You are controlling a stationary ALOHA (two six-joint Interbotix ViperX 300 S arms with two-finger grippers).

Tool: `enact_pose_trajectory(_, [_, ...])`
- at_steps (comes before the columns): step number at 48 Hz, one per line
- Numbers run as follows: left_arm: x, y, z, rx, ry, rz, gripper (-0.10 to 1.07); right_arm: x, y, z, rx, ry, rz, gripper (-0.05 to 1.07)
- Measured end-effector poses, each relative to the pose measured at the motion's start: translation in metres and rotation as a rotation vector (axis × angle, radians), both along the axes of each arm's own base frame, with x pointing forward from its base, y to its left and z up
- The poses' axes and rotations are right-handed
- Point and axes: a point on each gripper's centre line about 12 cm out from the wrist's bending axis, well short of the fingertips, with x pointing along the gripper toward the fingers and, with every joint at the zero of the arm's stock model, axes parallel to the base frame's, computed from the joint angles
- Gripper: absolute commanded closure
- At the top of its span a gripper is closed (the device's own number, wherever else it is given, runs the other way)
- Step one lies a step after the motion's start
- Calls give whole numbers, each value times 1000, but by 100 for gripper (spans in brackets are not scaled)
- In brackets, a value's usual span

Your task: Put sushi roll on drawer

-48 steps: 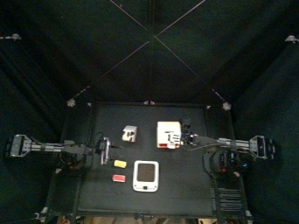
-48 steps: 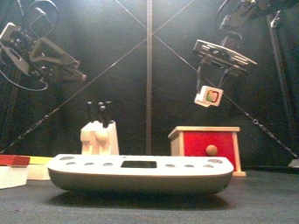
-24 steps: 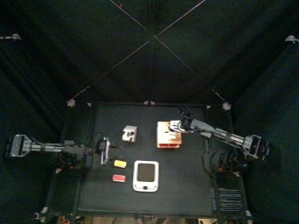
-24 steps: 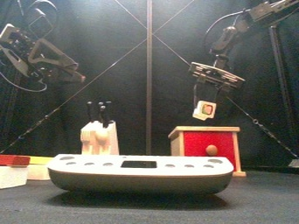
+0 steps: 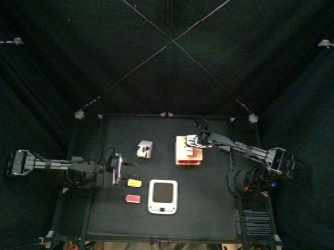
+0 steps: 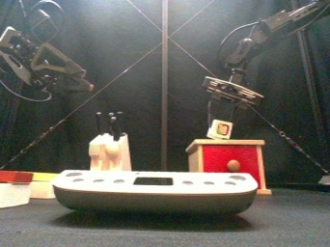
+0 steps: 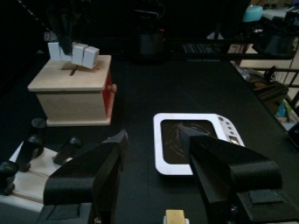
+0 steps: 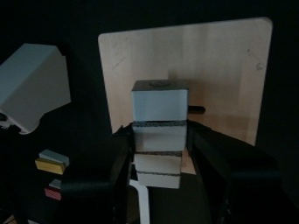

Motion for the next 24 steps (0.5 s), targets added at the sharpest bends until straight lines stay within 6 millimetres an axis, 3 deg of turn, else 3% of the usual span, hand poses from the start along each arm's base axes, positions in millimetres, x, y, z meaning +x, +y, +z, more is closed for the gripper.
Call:
enact_pose_trajectory(11, [0,0,0,0,1,0,12,0,-1,-5,5,18,1,46])
enact_pose_trajectory(24, [0,0,0,0,0,-2,12,2,-1,-9,8,34,4,27])
